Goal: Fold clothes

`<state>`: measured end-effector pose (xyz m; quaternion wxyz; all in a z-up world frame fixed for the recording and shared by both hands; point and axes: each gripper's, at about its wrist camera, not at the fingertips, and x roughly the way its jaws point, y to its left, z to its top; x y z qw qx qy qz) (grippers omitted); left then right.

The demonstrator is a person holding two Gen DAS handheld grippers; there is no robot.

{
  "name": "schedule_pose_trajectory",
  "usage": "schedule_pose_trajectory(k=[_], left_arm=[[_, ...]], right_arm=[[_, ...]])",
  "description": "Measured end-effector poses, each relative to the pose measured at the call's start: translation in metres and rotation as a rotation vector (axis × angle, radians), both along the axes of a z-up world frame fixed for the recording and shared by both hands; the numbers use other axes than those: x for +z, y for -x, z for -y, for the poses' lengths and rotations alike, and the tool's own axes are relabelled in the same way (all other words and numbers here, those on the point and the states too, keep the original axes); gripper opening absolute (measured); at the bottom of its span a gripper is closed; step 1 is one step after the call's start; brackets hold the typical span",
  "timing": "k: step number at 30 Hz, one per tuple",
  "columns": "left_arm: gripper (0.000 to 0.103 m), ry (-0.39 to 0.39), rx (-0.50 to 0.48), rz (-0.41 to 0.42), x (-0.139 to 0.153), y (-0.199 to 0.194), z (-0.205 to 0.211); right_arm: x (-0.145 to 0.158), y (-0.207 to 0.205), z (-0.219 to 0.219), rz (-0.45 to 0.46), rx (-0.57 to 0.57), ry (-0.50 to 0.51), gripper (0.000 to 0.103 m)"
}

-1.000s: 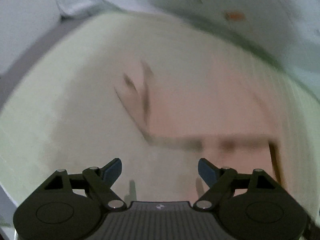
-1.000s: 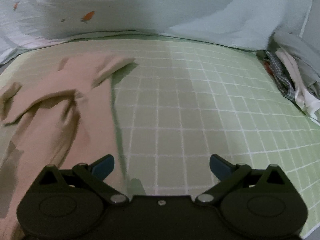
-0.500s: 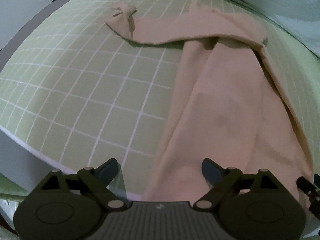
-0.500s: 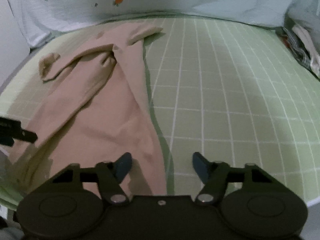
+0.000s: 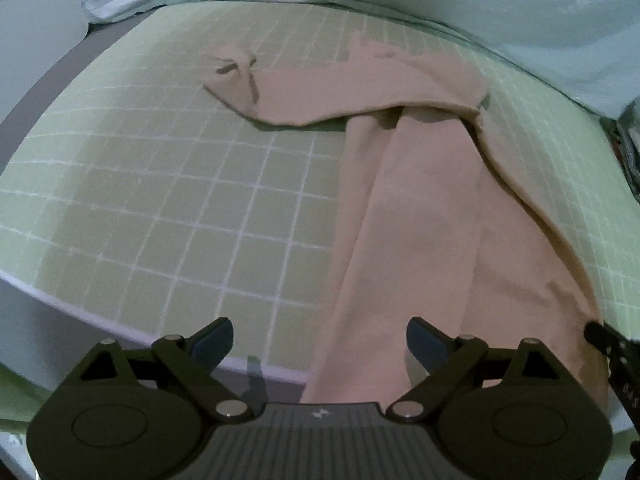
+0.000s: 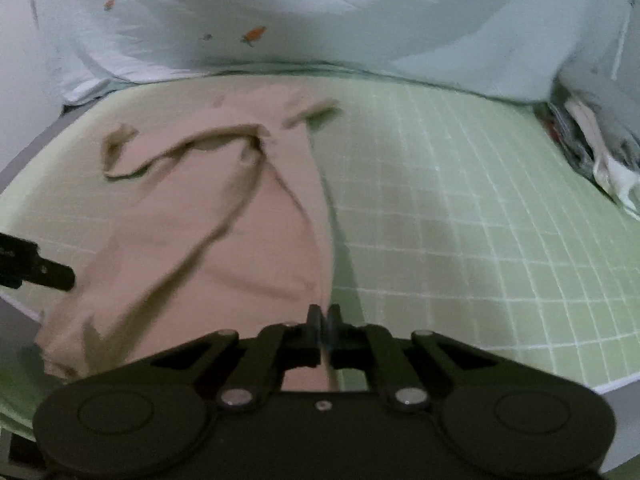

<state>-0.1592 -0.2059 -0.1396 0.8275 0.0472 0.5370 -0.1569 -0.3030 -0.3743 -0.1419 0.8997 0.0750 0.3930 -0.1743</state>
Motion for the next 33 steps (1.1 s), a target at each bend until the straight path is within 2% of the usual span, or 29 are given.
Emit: schedule_pose_trajectory(k=[4, 7, 12, 14, 16, 18, 20, 24, 27, 33], left_arm=[[0.093, 0.001, -0.003, 0.017, 0.009, 0.004, -0.019], [0.093, -0.006, 0.014, 0.033, 0.015, 0.008, -0.034], [0.093, -0.020, 0.058, 0.013, 0.013, 0.017, -0.060], [0.093, -0.030, 0.085, -0.010, 0.009, 0.018, -0.067], [0.093, -0.034, 0.109, -0.025, 0.006, 0.017, -0.071], [0.093, -0.033, 0.130, -0.034, 0.005, 0.015, -0.073], [0.093, -0.028, 0.147, -0.035, 0.007, 0.010, -0.068], [0.093, -0.017, 0.177, -0.009, 0.016, 0.001, -0.053], [0.093, -0.006, 0.210, 0.012, 0.023, -0.012, -0.039], [0.093, -0.002, 0.290, 0.044, 0.030, -0.038, -0.022]], right_arm=[[0.015, -0.008, -0.032, 0.040, 0.074, 0.006, 0.003], [0.014, -0.019, -0.050, 0.048, 0.116, -0.033, 0.003], [-0.014, -0.036, -0.063, 0.004, 0.109, -0.170, 0.004], [-0.031, -0.040, -0.060, -0.045, 0.085, -0.243, 0.004], [-0.033, -0.038, -0.059, -0.046, 0.091, -0.270, 0.010], [-0.030, -0.036, -0.058, -0.049, 0.117, -0.291, 0.031], [-0.026, -0.036, -0.056, -0.049, 0.139, -0.319, 0.045], [-0.013, -0.038, -0.042, -0.020, 0.159, -0.318, 0.050], [0.005, -0.047, -0.010, 0.043, 0.129, -0.295, 0.058], [0.018, -0.074, 0.054, 0.127, 0.040, -0.273, 0.058]])
